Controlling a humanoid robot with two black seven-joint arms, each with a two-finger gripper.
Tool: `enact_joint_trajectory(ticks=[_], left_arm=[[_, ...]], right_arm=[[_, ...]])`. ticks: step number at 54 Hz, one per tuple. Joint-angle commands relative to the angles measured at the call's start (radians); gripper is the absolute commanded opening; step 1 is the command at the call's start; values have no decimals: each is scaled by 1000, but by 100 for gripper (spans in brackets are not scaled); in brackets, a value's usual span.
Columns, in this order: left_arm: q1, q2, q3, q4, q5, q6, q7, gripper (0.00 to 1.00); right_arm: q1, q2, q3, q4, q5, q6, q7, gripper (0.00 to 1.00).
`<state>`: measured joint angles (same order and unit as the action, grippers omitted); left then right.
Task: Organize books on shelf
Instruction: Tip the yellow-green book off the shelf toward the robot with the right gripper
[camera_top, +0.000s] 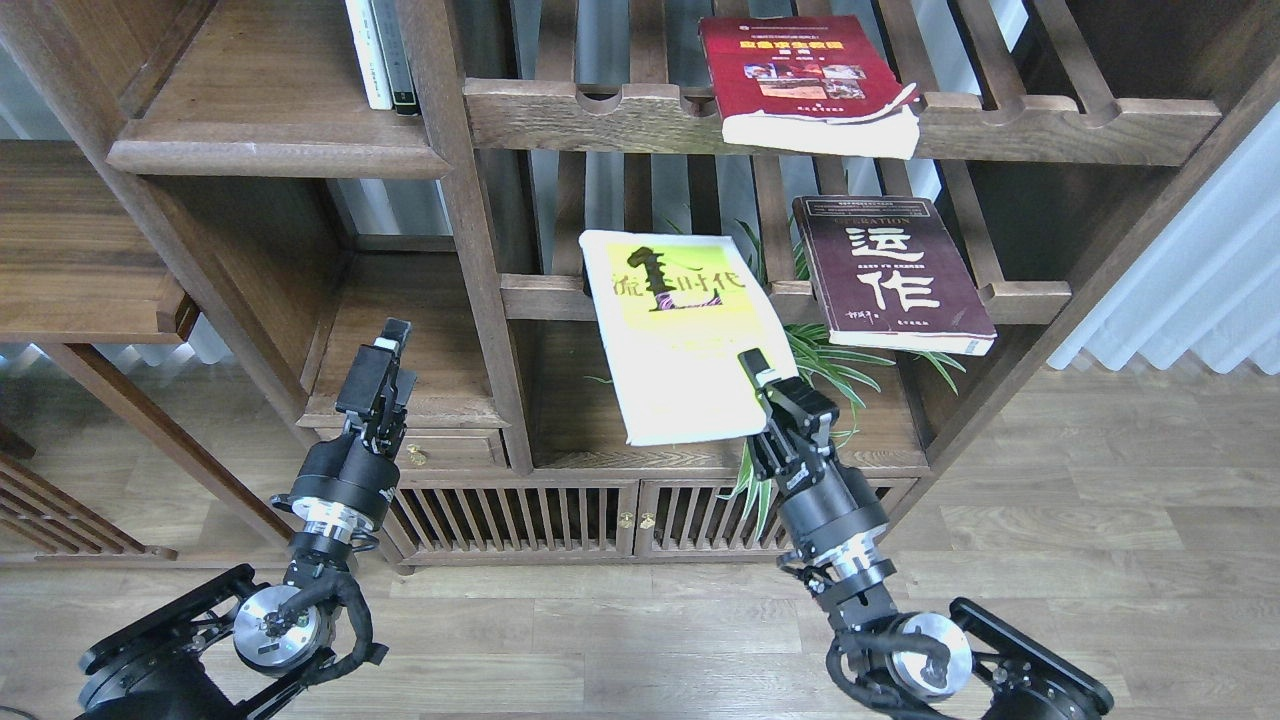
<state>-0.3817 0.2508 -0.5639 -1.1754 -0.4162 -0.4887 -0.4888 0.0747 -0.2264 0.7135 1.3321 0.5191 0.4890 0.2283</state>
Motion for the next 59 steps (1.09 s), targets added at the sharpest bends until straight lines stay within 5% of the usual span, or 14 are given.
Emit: enact_joint_trajectory(ticks=[1,33,42,59], left_arm=[[0,22,35,-20,-19,0,0,89],[-3,51,137,-64,-46,0,1,90],[0,51,167,-64,-47,0,73,90],[1,38,219,-79,-47,0,72,90]], right_arm=[[0,-2,-16,6,-2,0,-1,2],[-7,4,-81,4,-48,0,-47,2],[-13,7,-103,2,-53,0,-63,2],[-24,18,-111,-4,-74,0,-83,2]])
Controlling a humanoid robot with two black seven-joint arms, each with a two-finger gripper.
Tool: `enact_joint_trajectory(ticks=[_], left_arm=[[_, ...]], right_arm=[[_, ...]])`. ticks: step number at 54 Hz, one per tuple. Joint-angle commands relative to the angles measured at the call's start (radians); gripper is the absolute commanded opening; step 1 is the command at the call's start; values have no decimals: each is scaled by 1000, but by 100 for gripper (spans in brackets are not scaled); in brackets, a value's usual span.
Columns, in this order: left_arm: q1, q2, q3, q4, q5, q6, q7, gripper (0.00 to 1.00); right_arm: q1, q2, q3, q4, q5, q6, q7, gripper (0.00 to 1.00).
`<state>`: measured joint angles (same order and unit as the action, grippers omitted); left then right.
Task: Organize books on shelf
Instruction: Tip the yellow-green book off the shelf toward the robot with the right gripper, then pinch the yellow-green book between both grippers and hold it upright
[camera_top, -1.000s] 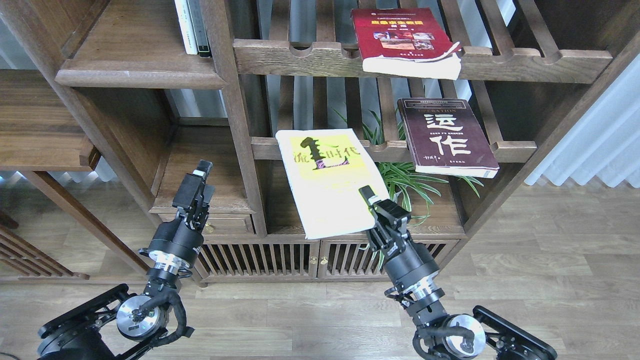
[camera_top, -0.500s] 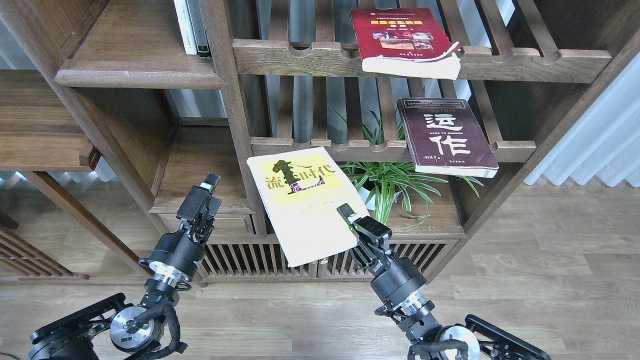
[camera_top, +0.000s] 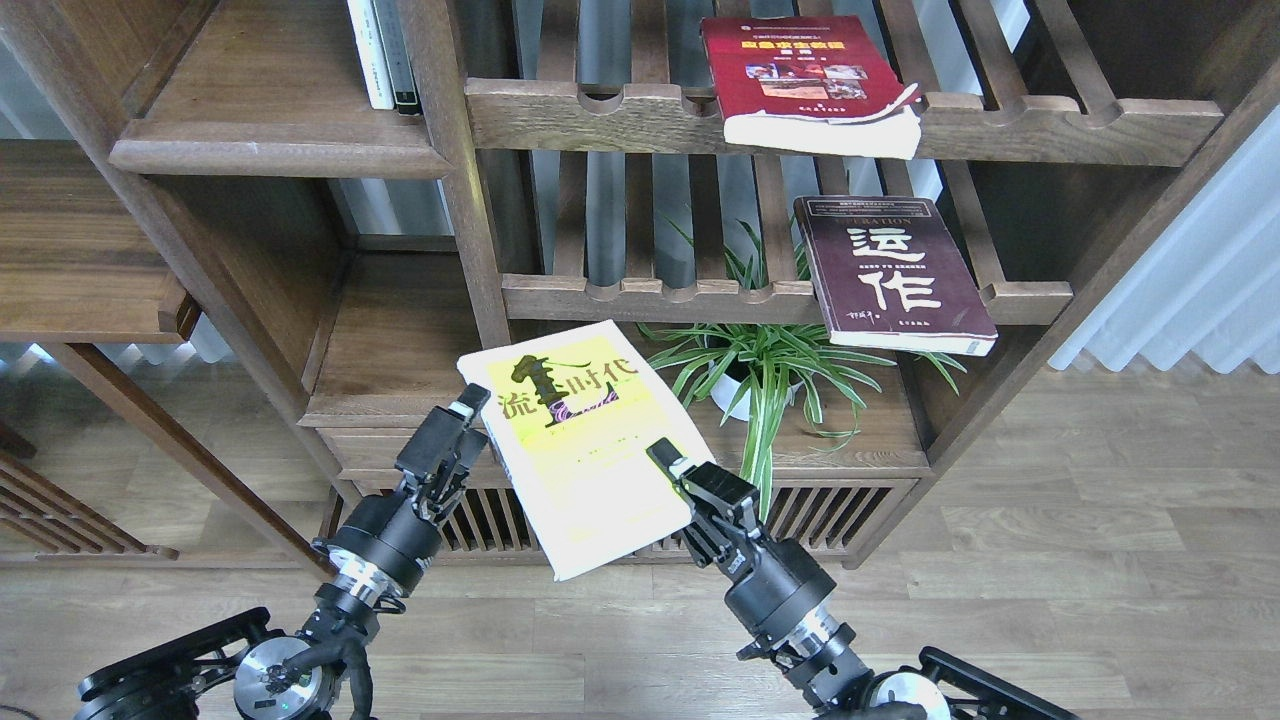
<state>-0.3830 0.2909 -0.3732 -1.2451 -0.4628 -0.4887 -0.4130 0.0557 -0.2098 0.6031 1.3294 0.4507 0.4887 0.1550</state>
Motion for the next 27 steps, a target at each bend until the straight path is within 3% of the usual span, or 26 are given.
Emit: enact_joint_trajectory(ticks=[1,9,20,27], left_arm=[[3,-3,39,-13,0,0,-4,90],[4,-4,62,-19,0,0,-6,90],[3,-12,63,-33,0,0,-1,89],[3,-12,65,-30,0,0,2,81]], right_arm=[[-7,1,0,-1,-6,0,-14,2],[-7,7,-9,-21,-7,0,-43,2],[-7,9,-19,-39,-7,0,-45,2],[-7,24,-20,-39,-7,0,-45,2]])
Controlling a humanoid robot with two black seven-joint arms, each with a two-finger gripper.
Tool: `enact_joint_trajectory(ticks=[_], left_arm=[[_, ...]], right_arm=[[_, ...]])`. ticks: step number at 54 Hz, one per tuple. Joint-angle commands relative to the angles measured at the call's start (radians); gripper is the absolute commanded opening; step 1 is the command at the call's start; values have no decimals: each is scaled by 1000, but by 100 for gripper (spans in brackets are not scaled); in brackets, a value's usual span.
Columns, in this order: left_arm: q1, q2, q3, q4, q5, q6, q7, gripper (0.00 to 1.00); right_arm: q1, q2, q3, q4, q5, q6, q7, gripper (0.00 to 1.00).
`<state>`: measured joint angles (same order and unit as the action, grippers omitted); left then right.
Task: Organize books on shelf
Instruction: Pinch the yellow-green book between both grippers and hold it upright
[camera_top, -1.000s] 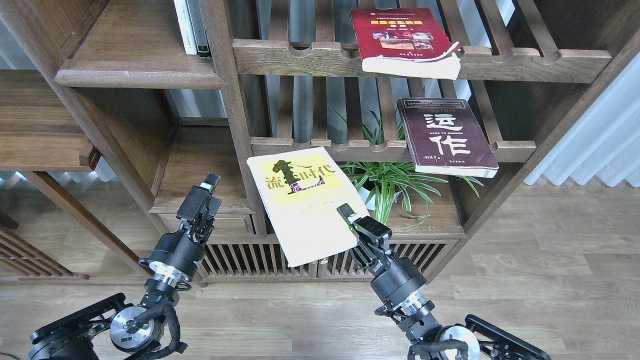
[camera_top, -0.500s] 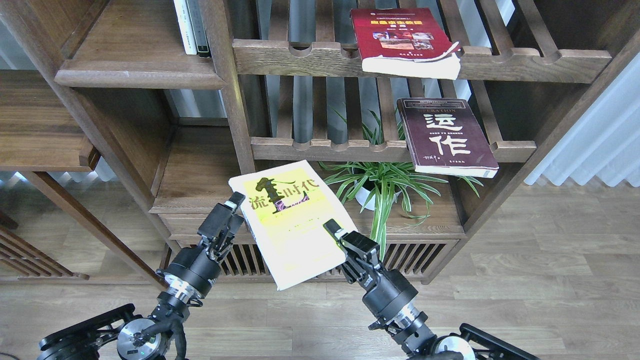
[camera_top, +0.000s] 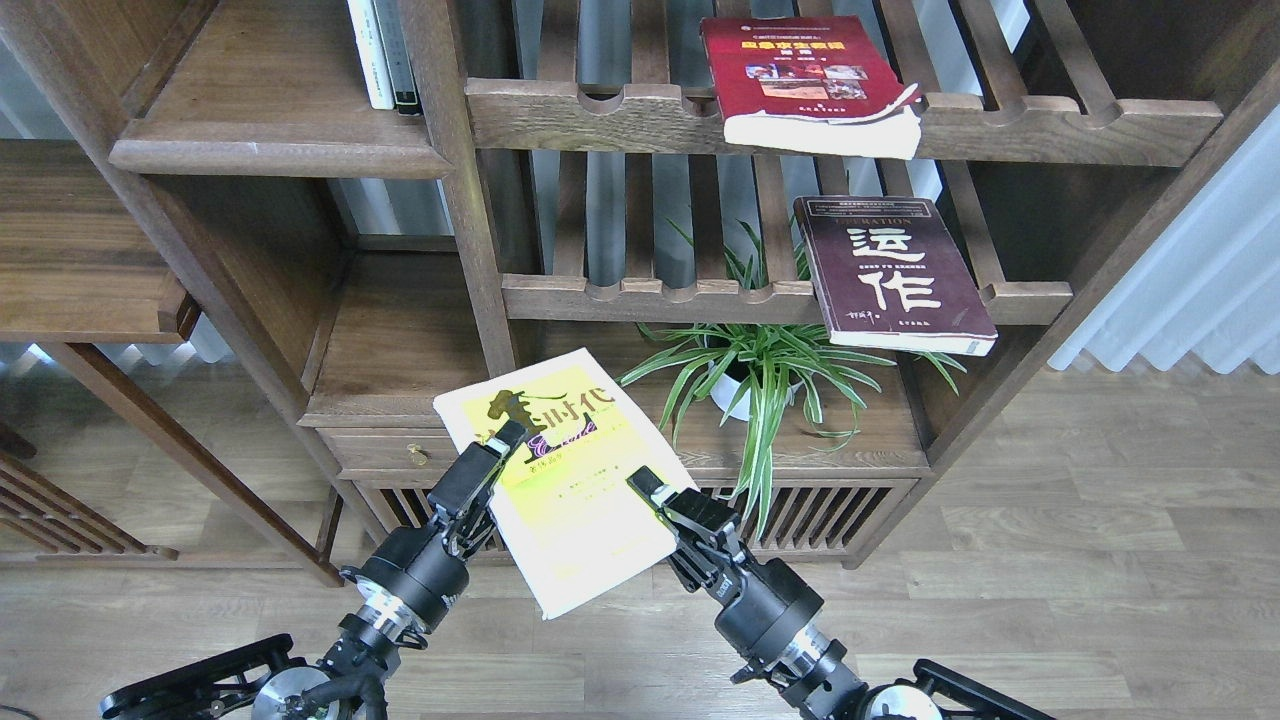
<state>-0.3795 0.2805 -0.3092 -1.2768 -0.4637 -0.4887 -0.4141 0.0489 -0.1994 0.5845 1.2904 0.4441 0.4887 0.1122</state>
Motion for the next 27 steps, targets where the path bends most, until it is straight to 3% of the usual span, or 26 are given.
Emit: enact_joint_trajectory(ticks=[1,5,18,27], left_arm=[[-1,-1,1,2,2,0,3,80],[-1,-1,4,2,2,0,3,73],[2,3,9,4,2,0,3,71],[5,-1,13,4,2,0,0,48]], right_arm=[[0,14,-2,0,-1,0,-2,2],[0,17,-2,0,-1,0,-2,2],[3,28,-2,-3,-1,0,-2,2],[3,34,-2,-13,-1,0,-2,2]])
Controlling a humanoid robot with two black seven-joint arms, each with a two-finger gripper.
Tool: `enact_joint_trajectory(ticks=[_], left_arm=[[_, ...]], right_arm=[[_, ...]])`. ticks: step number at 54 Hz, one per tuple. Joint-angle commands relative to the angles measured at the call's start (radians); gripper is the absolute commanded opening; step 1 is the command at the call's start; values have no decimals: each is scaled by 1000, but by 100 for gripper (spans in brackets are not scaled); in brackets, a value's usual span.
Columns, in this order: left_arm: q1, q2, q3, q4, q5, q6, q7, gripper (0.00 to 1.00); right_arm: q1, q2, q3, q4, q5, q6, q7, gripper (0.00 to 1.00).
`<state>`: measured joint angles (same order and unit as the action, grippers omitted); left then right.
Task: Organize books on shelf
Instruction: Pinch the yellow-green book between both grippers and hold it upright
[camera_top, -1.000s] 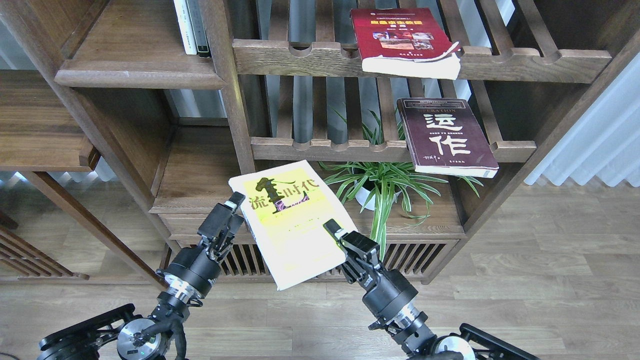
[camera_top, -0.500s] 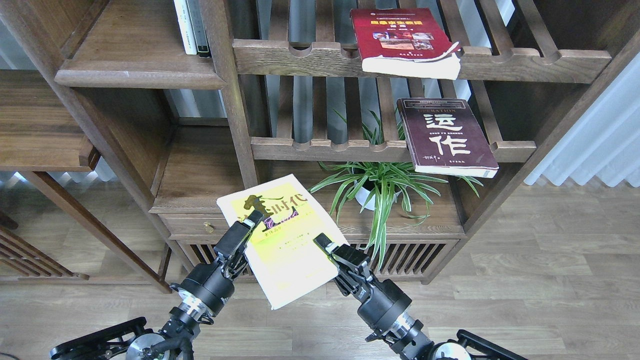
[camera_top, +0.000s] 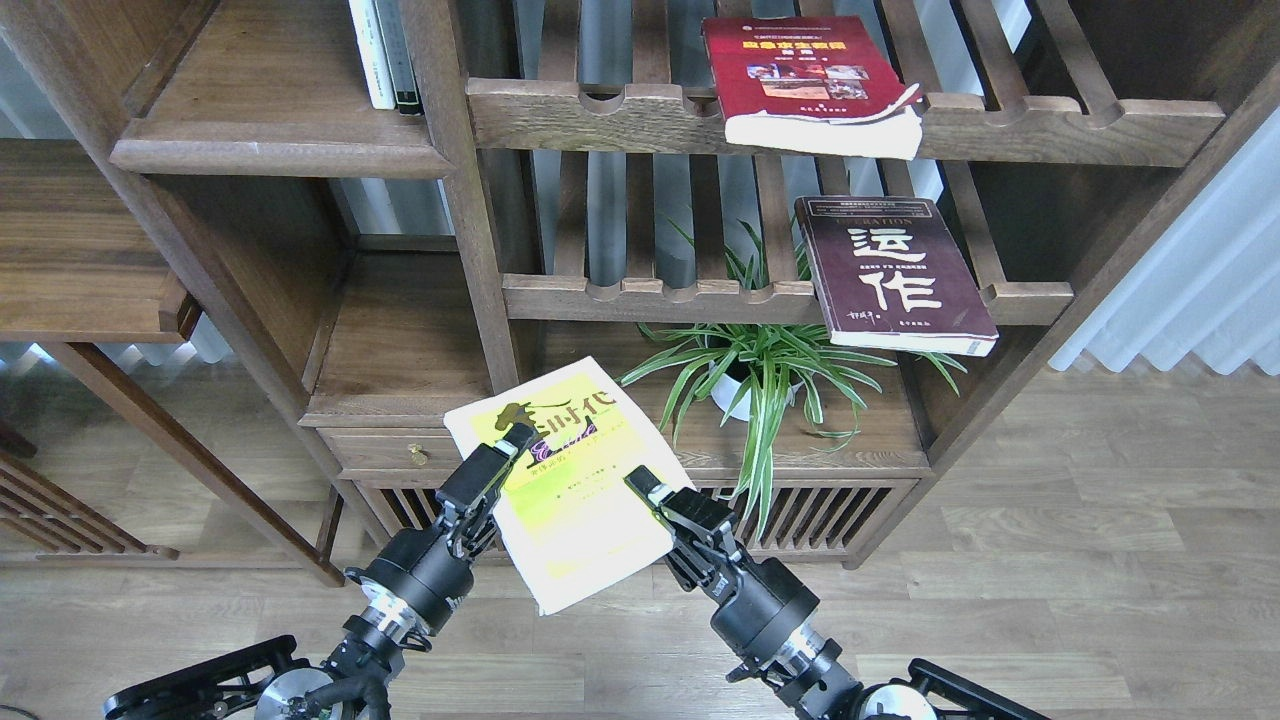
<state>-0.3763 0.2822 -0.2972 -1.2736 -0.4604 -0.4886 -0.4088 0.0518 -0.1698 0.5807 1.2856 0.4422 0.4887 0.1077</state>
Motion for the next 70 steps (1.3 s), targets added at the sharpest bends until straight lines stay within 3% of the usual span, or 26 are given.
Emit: enact_joint_trajectory(ticks=[1,6,12,23,34,50,60,68,70], left_arm=[[2,-3,1,0,-1,0,-5,48],[2,-3,1,0,-1,0,-8,40],[1,-3,9,0,0,0,-12,21],[-1,-3,9,-1,9,0,-15,9],[-1,-3,9,-1,36,0,-18,7],[-3,-3,3,2,63,0,-68,4],[-1,2,-2,11,63,0,-67,4],[1,9,-5,20,63,0,-65,2],[2,14,-7,25,65,0,-67,2]], right_arm=[[0,4,2,-9,1,0,3,2],[2,4,2,-11,1,0,3,2],[5,6,4,-20,1,0,3,2],[8,24,13,-45,1,0,4,2],[10,29,14,-52,1,0,3,2],[10,41,18,-54,3,0,4,4],[8,41,19,-54,3,0,4,6],[8,41,18,-60,1,0,4,21],[8,41,18,-62,1,0,4,32]])
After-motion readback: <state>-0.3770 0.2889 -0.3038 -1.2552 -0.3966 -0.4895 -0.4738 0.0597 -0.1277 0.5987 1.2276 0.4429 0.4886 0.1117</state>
